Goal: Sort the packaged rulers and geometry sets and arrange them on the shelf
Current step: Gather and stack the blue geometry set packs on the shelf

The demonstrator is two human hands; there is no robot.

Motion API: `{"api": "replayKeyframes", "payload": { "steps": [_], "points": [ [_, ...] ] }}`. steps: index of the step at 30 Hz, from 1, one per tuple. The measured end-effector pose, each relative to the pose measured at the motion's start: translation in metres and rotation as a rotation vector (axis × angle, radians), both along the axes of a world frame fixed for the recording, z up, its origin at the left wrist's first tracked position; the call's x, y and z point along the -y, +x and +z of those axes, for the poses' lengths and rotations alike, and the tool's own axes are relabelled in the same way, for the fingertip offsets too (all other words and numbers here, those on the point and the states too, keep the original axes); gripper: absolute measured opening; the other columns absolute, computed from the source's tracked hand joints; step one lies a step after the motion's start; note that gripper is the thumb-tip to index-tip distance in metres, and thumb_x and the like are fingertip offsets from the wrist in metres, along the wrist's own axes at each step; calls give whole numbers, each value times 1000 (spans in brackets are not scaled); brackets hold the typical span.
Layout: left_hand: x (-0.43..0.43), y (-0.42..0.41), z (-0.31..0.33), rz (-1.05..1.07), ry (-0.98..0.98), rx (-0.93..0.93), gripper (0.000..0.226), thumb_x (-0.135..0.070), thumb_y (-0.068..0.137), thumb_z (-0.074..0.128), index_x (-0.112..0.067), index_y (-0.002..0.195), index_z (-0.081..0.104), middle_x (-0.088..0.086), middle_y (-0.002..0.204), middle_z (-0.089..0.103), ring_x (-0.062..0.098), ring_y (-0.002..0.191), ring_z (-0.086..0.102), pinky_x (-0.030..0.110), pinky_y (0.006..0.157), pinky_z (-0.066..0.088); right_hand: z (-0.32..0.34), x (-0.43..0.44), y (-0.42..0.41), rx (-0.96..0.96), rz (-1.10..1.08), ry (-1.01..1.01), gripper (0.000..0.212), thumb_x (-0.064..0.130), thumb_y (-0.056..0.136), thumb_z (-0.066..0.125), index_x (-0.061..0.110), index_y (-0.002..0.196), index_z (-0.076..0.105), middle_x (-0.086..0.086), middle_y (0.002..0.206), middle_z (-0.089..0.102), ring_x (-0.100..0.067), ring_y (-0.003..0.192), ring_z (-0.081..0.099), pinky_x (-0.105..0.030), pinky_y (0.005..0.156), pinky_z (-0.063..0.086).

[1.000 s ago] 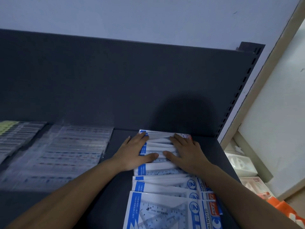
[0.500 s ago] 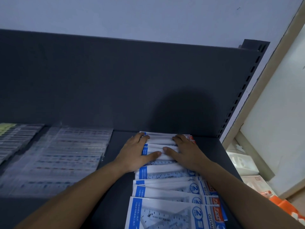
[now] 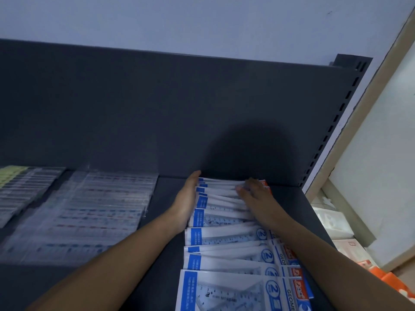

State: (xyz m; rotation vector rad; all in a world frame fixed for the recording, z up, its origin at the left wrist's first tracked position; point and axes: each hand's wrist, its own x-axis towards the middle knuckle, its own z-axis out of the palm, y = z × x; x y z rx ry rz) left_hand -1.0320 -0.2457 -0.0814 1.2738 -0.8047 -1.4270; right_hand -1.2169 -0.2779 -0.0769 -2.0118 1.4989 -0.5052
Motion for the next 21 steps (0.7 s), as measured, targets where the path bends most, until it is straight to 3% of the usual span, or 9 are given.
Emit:
{"api": "replayKeyframes", "payload": {
  "steps": [2, 4, 6, 10, 12, 13, 15, 17, 21],
  "points": [
    [-3, 0, -2, -6, 26, -108, 47, -49, 92, 45, -14, 118, 62, 13, 108, 70, 29, 100, 66, 34, 80, 53, 3, -4, -9, 96, -79, -23, 50, 38, 100, 33, 13, 143, 35, -3, 153, 27, -16, 142, 19, -34, 117, 6],
    [-4, -4, -4, -11, 30, -71, 45, -51, 92, 44, -14, 107, 67, 11, 97, 73, 28, 93, 68, 32, 73, 54, 0, -9, -12, 153, -103, 2, 41, 33, 101, 33, 15, 136, 43, -2, 144, 39, -17, 138, 29, -36, 117, 9],
    [-6, -9, -2, -20, 49, -55, 44, -53, 92, 43, -18, 103, 68, 9, 95, 74, 27, 93, 68, 35, 79, 55, -5, -12, -10, 277, -129, 9, 35, 29, 100, 38, 16, 130, 49, 2, 128, 47, -16, 128, 39, -31, 110, 21],
    [-8, -1, -2, -49, -35, 206, 41, -48, 94, 36, -19, 114, 57, 6, 121, 63, 17, 111, 58, 36, 104, 41, 0, -13, -17, 554, -259, 88, 34, 25, 97, 46, 21, 130, 51, 6, 126, 56, -12, 113, 54, -30, 98, 42],
    [-13, 4, -4, -134, -143, 535, 28, -29, 100, 33, -26, 124, 48, -7, 137, 47, 9, 128, 40, 22, 108, 23, 4, -16, -29, 492, -237, 96, 25, 22, 96, 45, 25, 118, 57, 3, 116, 62, -12, 98, 62, -31, 88, 48],
    [-14, 7, -7, -215, -172, 743, 37, -23, 102, 32, -23, 138, 38, -7, 150, 30, 10, 139, 24, 20, 111, 12, 4, -18, -35, 426, -199, 105, 24, 21, 97, 43, 27, 116, 56, 3, 118, 61, -14, 99, 62, -33, 89, 48],
    [-15, 12, -13, -328, -211, 1076, 49, -25, 103, 29, -17, 149, 16, 1, 159, 0, 12, 146, -3, 21, 112, -5, 2, -25, -41, 206, -88, 105, 30, 20, 98, 40, 26, 126, 49, 7, 130, 50, -17, 115, 54, -36, 102, 40],
    [-16, 13, -16, -332, -213, 1170, 52, -27, 103, 27, -16, 150, 9, 3, 158, -9, 13, 145, -9, 24, 112, -9, -1, -28, -43, 78, -29, 35, 40, 20, 100, 38, 19, 139, 38, 6, 139, 37, -17, 129, 40, -32, 110, 29],
    [-27, 11, -3, -259, -290, 1132, 53, -24, 102, 30, -13, 150, 10, -1, 158, 0, 10, 145, -1, 21, 112, -4, 1, -31, -51, 41, -60, -149, 41, 23, 99, 39, 18, 140, 39, 1, 146, 35, -16, 132, 37, -23, 104, 29]
  ]
}}
